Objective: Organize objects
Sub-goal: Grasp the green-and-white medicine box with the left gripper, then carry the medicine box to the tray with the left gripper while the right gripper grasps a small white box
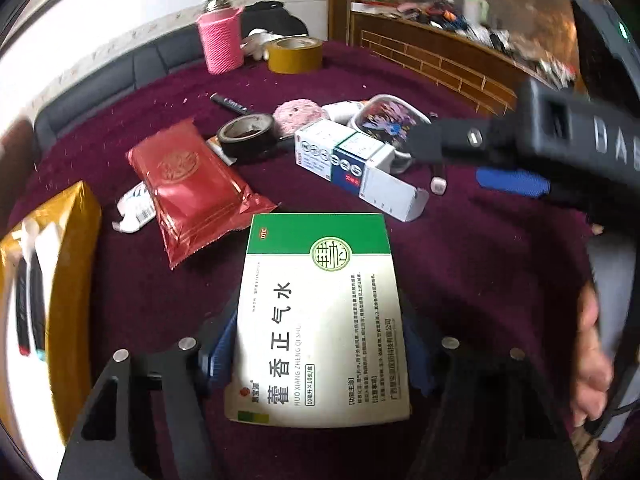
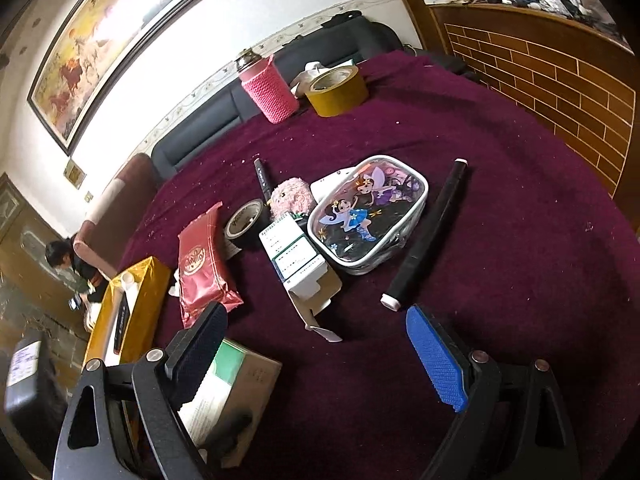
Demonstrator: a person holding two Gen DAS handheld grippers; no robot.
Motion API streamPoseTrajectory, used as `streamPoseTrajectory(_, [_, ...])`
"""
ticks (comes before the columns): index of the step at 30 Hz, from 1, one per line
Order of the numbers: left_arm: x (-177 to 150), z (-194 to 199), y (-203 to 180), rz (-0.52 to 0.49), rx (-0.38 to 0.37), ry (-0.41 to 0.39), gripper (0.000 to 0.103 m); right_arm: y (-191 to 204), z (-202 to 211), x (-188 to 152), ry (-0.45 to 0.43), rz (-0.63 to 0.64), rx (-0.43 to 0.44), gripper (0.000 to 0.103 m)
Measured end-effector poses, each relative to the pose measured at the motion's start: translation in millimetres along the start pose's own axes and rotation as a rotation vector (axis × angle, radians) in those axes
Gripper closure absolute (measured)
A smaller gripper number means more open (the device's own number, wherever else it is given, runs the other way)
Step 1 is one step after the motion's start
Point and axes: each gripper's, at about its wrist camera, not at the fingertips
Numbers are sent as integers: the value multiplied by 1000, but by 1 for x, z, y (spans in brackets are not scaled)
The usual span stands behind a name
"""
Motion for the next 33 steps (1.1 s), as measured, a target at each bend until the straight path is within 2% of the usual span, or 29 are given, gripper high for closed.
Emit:
streamPoseTrajectory(5, [-12,22,29,115,-49,-26,35,15,-7,0,19,80,-9,9])
streamPoseTrajectory(11, [-39,76,64,227,-105,-120,35,51,-21,10,16,232,9,9])
streamPoseTrajectory(13, [-45,87,74,259,-110,-138,35,61,-31,16,44,270,30,9])
streamPoseTrajectory(17, [-58,110,89,292,-96,-176,35,66,-61,33,130,264,41,9])
streamPoseTrajectory(20, [-67,120,97,307,-80,-194,35,62,-82,42,197,238,31,9])
streamPoseTrajectory(24, [-77,127,109,338,-67,-205,34,62,-88,49,213,228,2,10])
streamPoseTrajectory(29, [-92,132,124,386,-56,-209,34,80,-91,38,238,323,-99,13])
streamPoseTrajectory(33, [-101,134,133,407,-48,-209,34,83,-91,29,360,280,24,13])
Point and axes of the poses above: each gripper's, at about its wrist camera, not at the fingertips, and z roughly against the way its jaws point, y to its left, x to its top, and after that the axes turned 10 degrees about -z, right-handed
